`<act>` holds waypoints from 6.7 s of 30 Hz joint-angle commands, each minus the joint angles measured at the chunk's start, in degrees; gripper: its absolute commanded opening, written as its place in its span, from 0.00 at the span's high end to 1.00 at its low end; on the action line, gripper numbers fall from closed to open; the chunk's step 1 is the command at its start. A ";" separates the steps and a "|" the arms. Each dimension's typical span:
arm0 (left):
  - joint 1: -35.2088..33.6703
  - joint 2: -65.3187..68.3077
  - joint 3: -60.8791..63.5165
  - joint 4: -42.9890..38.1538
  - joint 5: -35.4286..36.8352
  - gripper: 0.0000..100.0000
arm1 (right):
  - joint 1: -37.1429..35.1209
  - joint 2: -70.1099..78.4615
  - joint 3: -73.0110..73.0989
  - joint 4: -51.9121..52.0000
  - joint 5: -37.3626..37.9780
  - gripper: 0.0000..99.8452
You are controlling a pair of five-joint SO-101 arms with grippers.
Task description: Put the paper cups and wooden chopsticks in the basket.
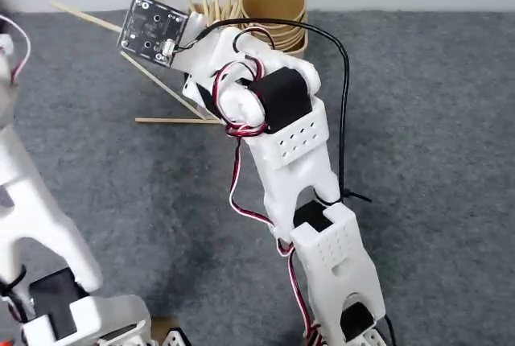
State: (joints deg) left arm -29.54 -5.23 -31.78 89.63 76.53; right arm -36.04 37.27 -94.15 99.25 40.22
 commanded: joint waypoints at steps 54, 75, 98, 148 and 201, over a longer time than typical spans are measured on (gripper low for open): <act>14.77 -3.08 -6.29 2.37 7.03 0.99 | -2.95 0.75 -2.29 -7.43 4.84 0.99; 22.15 -2.64 -8.92 2.64 4.57 0.77 | -5.41 -1.01 -2.29 -10.95 5.01 0.99; 16.00 -2.90 -2.51 -3.16 4.66 0.99 | -5.14 -4.35 -2.29 -10.95 4.92 0.99; 21.01 -2.55 -0.66 -7.74 10.73 0.79 | -9.36 -7.43 -2.37 -10.95 5.27 0.99; -0.44 3.87 34.51 9.14 -68.57 0.75 | 1.63 -0.48 -2.46 -12.79 1.14 0.99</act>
State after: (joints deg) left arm -26.37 -3.47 1.36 98.51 8.84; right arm -37.98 38.51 -94.15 87.65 41.98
